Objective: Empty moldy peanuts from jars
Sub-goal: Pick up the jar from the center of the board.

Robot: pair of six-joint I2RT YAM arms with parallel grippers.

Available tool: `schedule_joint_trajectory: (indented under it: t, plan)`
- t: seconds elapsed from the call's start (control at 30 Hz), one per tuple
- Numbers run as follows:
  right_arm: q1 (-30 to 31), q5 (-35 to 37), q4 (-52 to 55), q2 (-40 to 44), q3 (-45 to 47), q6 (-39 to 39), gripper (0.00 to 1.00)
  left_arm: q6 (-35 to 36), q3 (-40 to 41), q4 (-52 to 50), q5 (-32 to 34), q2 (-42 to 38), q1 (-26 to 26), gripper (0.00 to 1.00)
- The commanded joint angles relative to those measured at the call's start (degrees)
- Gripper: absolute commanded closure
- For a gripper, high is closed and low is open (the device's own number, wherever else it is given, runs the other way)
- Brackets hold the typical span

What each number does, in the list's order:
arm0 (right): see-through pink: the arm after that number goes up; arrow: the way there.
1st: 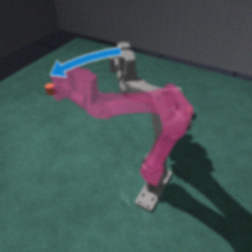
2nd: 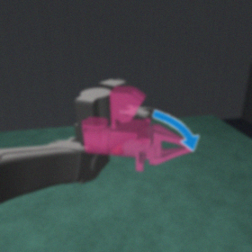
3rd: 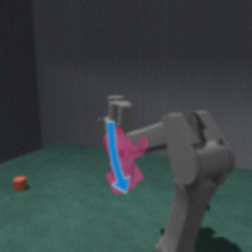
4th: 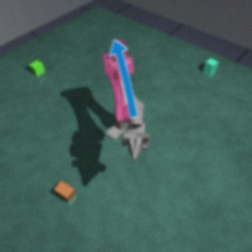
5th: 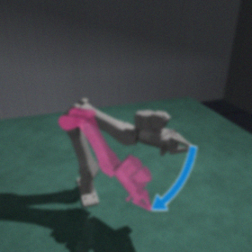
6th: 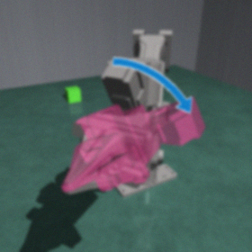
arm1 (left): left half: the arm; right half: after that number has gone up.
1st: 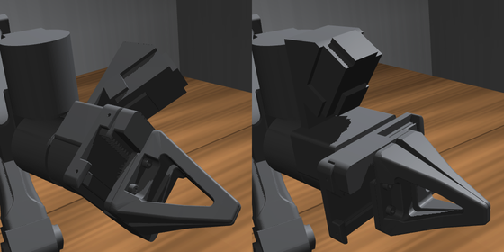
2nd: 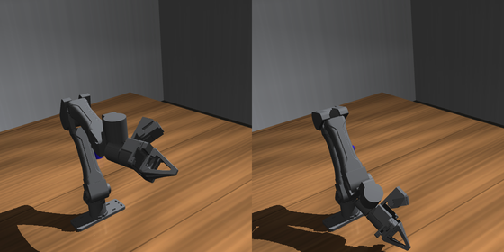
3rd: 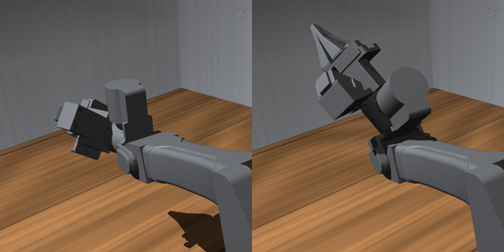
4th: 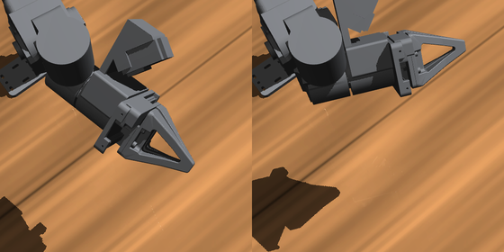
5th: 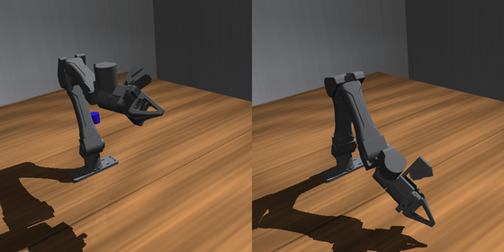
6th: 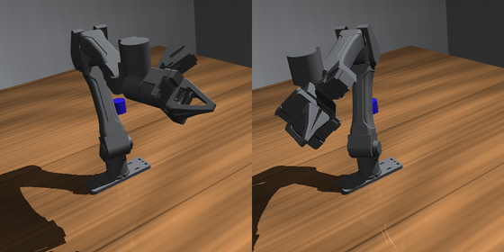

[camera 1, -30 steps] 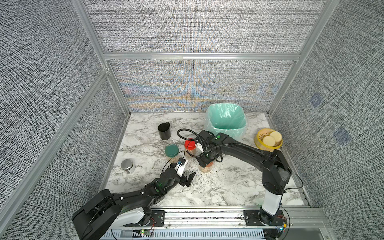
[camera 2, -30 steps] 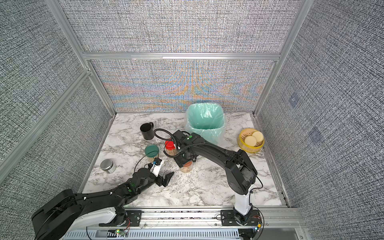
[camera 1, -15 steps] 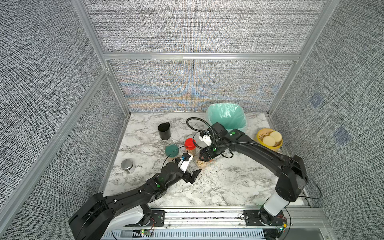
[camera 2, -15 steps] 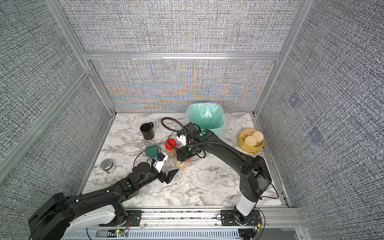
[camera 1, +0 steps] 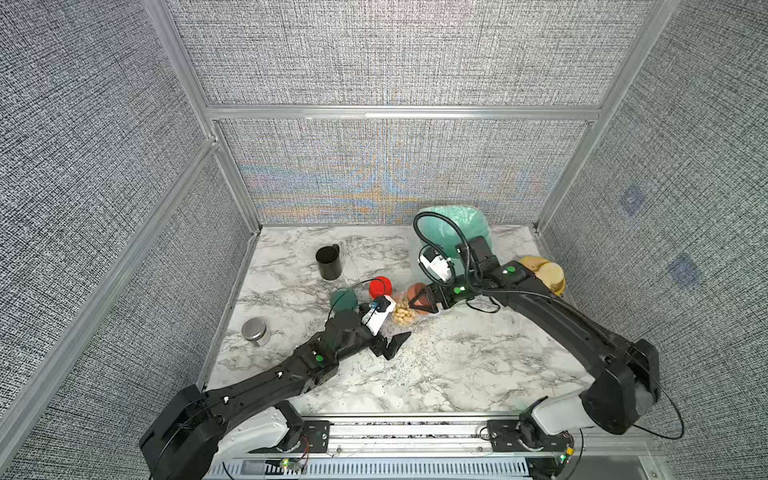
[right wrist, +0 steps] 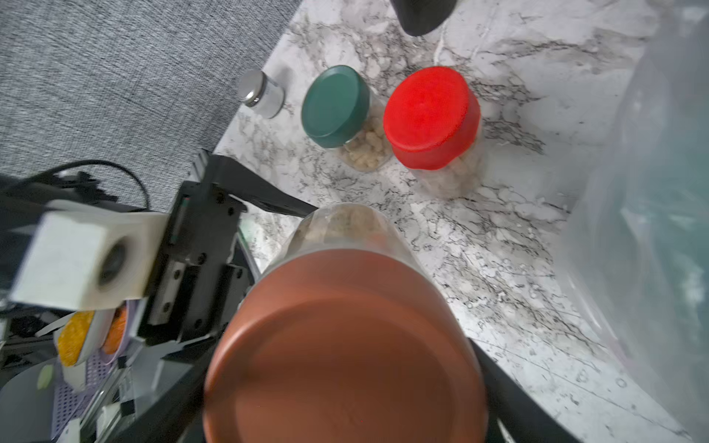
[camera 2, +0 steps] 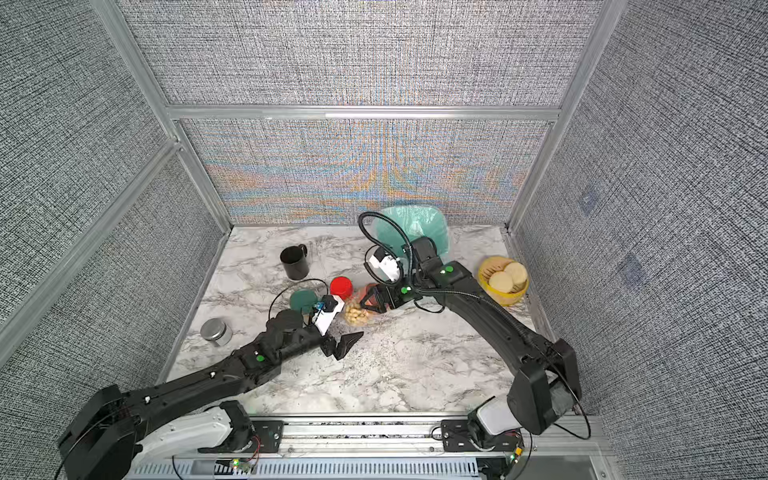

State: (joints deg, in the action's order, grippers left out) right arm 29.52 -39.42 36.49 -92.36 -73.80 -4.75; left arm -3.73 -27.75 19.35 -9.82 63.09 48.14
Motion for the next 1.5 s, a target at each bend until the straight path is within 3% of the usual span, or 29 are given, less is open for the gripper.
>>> schedule_joint_trajectory:
  t: [0.0, 0.33, 0.6, 0.77, 0.93, 1.23, 1.47]
  plan:
    - [-0.57, -9.26, -3.55, 0.34, -0.32, 4.99, 1.00, 2.59, -2.18, -1.28, -3.07, 1.34, -0.54, 0.00]
    - [-2.49, -14.73, 0.90, -0.67, -0.95, 13.85, 1.00, 4.50, -6.33, -4.37, -8.74, 2.29, -2.79, 0.00]
    - [-3.57, -17.38, 6.57, -3.47, -4.49, 22.57, 1.00, 6.15, -9.07, -10.01, -18.75, 3.59, -3.22, 0.00]
    - [-4.24, -18.85, 7.29, -4.42, -6.09, 24.85, 1.00, 6.77, -9.26, -11.91, -18.57, 2.49, -3.93, 0.00]
    - [-3.95, -20.60, 3.25, -3.23, -4.85, 21.64, 1.00, 5.55, -9.19, -9.23, -17.44, 3.51, -4.36, 0.00]
    - [-3.40, -21.51, -12.28, 0.68, 4.01, 9.24, 1.00, 1.19, -7.85, -1.10, -15.96, 4.91, -4.81, 0.00]
    - [-3.33, -23.20, -14.87, 1.23, 5.42, 7.83, 1.00, 0.61, -7.42, -1.53, -16.20, 5.47, -4.99, 0.00]
